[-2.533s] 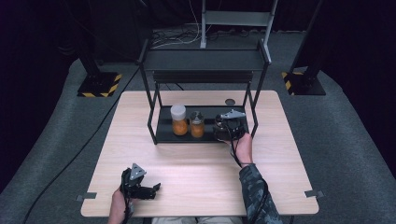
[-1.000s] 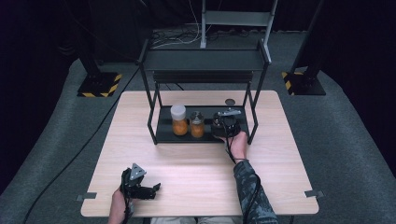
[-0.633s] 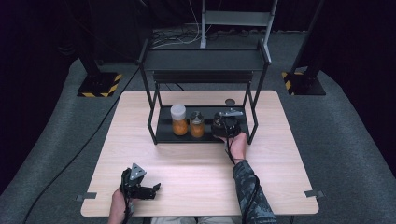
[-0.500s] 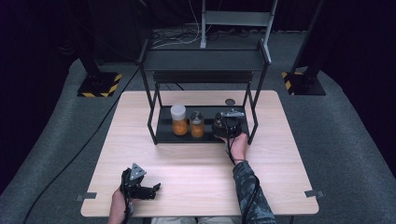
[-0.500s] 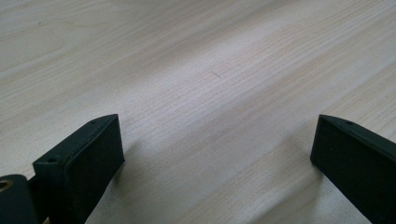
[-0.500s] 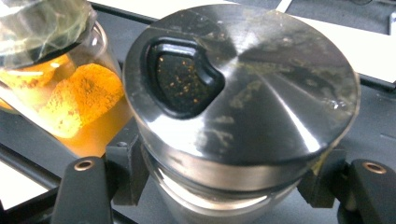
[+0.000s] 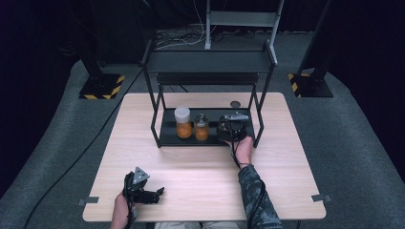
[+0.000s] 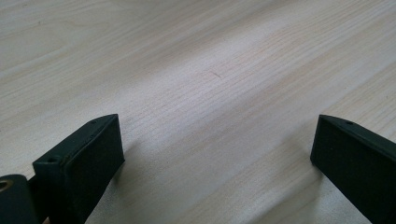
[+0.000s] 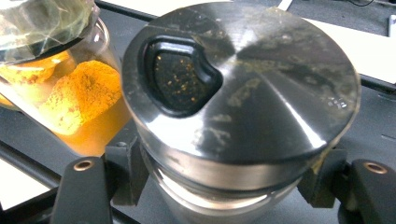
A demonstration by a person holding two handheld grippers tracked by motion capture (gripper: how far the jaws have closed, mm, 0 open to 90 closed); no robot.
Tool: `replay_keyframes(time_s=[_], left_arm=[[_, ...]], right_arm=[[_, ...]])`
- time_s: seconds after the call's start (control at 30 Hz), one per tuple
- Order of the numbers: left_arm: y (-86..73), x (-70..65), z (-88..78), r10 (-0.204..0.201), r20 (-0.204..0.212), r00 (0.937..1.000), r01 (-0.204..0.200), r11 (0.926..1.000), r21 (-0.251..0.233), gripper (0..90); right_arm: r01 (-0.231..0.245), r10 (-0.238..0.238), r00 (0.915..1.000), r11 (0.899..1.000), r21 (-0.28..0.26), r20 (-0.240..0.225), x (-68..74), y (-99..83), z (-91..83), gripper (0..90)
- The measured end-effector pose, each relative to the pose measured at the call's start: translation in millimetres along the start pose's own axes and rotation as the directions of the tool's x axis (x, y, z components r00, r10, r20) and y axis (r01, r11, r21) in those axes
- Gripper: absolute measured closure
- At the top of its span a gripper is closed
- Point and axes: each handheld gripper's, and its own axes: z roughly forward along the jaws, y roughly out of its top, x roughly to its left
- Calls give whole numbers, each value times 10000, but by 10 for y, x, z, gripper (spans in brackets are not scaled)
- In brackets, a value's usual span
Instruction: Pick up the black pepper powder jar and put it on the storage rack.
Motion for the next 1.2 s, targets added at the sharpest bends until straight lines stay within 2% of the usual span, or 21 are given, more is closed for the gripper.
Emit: replay_keyframes(time_s=[0.13, 0.23, 0.4, 0.47, 0.63, 0.7, 0.87, 1.03, 1.2], left_arm=[[-1, 0, 0, -2, 1, 10000, 2, 10000, -3, 21], [-1, 0, 0, -1, 5, 10000, 1, 10000, -7, 22], [-1, 1, -1, 2, 11, 10000, -2, 10000, -5, 22], [-1, 1, 0, 3, 11, 10000, -3, 10000, -5, 22], [-1, 1, 0, -5, 14, 10000, 5, 10000, -6, 22], [0, 1, 0, -5, 12, 10000, 5, 10000, -3, 22], [1, 0, 0, -11, -5, 10000, 11, 10000, 7, 20], [2, -3, 0, -45, -52, 10000, 45, 10000, 9, 20], [2, -3, 0, -56, -57, 10000, 56, 10000, 8, 20]], right_arm=[[20, -20, 10000, 10000, -56, 10, 2, -11, -1, 293], [-197, 198, 9997, 9998, 42, -160, -36, 2, 5, 247], [-183, 220, 9985, 9972, 732, -502, -70, 130, -17, 76], [-220, 279, 9981, 9943, 1047, -551, -75, 181, -48, 62], [-213, 307, 9973, 9904, 1365, -670, -80, 188, -191, 34], [-71, 177, 9973, 9892, 1462, -716, -59, 170, -266, 26], [168, -49, 9969, 9882, 1521, -788, 7, 72, -442, 15], [615, -495, 9943, 9897, 1293, -941, 59, -129, -680, 9], [1064, -933, 9899, 9865, 1245, -1067, 113, -361, -904, 0]])
